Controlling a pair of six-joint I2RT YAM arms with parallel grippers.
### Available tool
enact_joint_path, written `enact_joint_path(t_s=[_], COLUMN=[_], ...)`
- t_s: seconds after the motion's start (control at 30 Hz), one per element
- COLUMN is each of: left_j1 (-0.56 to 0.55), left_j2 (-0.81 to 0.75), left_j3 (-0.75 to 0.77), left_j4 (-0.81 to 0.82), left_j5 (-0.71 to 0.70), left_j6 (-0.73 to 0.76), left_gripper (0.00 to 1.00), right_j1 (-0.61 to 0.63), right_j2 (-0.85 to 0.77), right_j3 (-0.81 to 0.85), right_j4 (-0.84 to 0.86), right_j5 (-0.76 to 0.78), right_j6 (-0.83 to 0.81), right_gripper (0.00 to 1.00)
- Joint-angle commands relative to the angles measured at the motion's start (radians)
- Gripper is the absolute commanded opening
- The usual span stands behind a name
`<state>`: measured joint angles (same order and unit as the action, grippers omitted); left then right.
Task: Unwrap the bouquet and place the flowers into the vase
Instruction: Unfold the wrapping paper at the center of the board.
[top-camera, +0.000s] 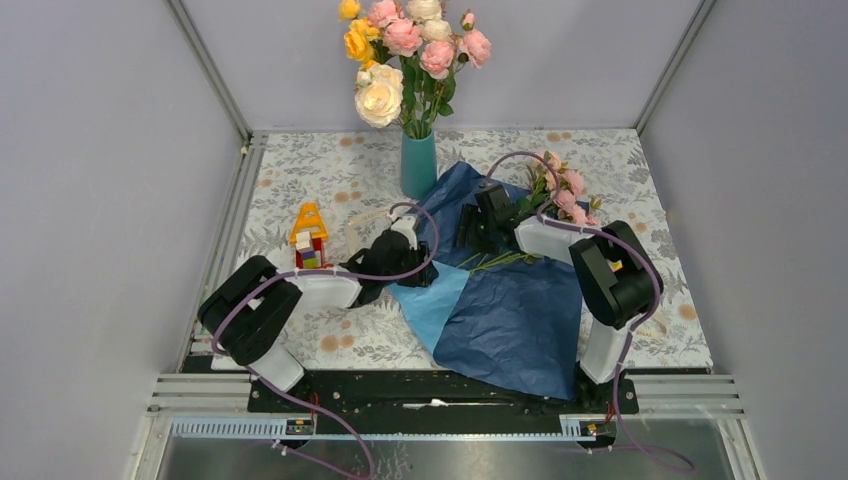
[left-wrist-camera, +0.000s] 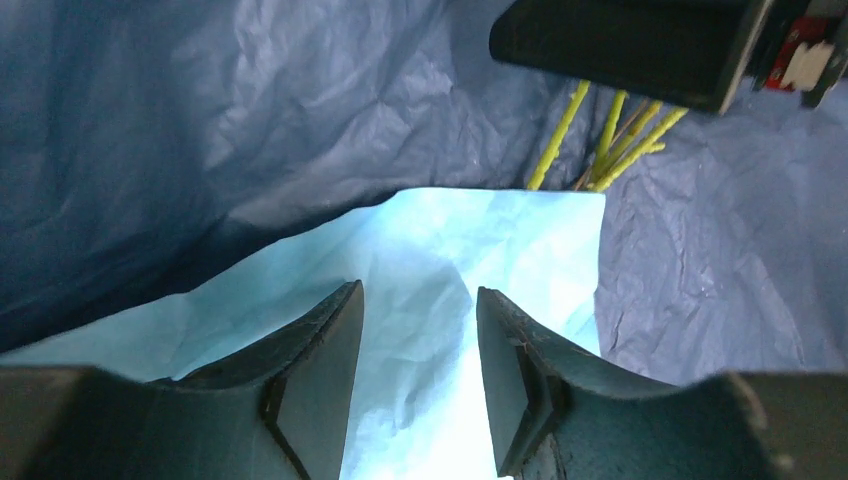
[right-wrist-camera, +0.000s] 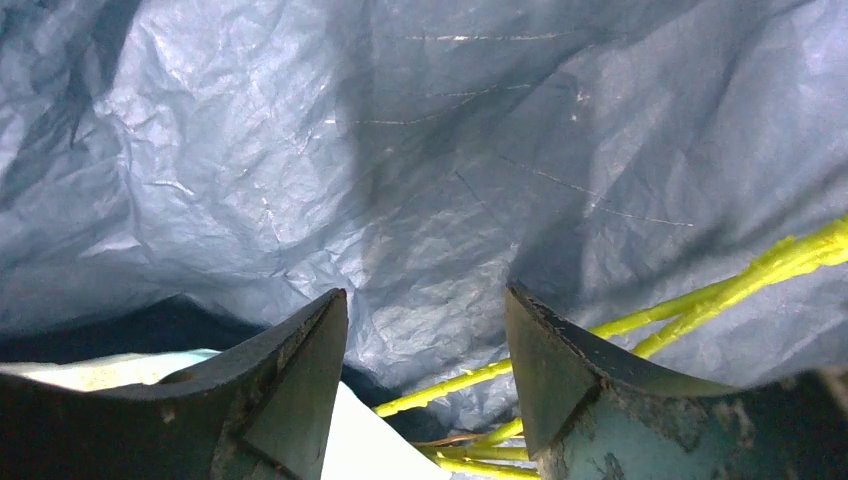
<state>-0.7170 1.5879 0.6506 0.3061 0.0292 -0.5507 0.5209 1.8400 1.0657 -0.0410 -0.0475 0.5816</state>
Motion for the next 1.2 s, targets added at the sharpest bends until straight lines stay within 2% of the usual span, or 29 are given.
enact_joint_path(t_s=[0.0, 0.2, 0.33, 0.43, 0.57, 0.67, 0.77, 0.83, 1.07, 1.17], left_j1=[-0.036, -0.081, -0.106, -0.114, -0.113, -0.093, -0.018, 0.054, 0.305, 0.368], left_j2=[0.014, -0.017, -0.036, -0.089, -0.245, -0.351, -0.392, -0.400, -0.281, -0.193], left_j3=[-0.022, -0.063, -0.101, -0.099, -0.049, 0.032, 0.107, 0.112, 0.089, 0.097], left_j4=[0.094, 0.106, 0.156, 0.126, -0.024, -0.191, -0.330, -0.360, -0.247, -0.202], left_j5=[0.024, 0.019, 0.064, 0.081, 0.067, 0.063, 0.057, 0.046, 0.189, 0.261], left_j6=[-0.036, -0.075, -0.130, -0.163, -0.141, -0.069, -0.031, -0.027, -0.074, -0.100], left_gripper=[0.49, 0.48, 0.48, 0.48, 0.52, 0.63, 0.68, 0.70, 0.77, 0.81], right_j1=[-0.014, -0.022, -0.024, -0.025, -0.027, -0.028, -0.028, -0.029, -0.029, -0.028], right_j2=[-0.038, -0.083, -0.128, -0.138, -0.131, -0.132, -0.137, -0.137, -0.134, -0.138], right_j3=[-0.051, -0.101, -0.139, -0.152, -0.150, -0.152, -0.157, -0.158, -0.155, -0.154], right_j4=[-0.024, -0.046, -0.054, -0.058, -0.065, -0.067, -0.066, -0.066, -0.067, -0.067], right_j5=[0.003, 0.012, 0.026, 0.033, 0.032, 0.031, 0.029, 0.025, 0.012, 0.008], right_j6=[0.012, 0.016, 0.018, 0.017, 0.015, 0.015, 0.015, 0.019, 0.019, 0.018], right_gripper=[0.66, 0.66, 0.66, 0.66, 0.66, 0.66, 0.66, 0.66, 0.66, 0.66])
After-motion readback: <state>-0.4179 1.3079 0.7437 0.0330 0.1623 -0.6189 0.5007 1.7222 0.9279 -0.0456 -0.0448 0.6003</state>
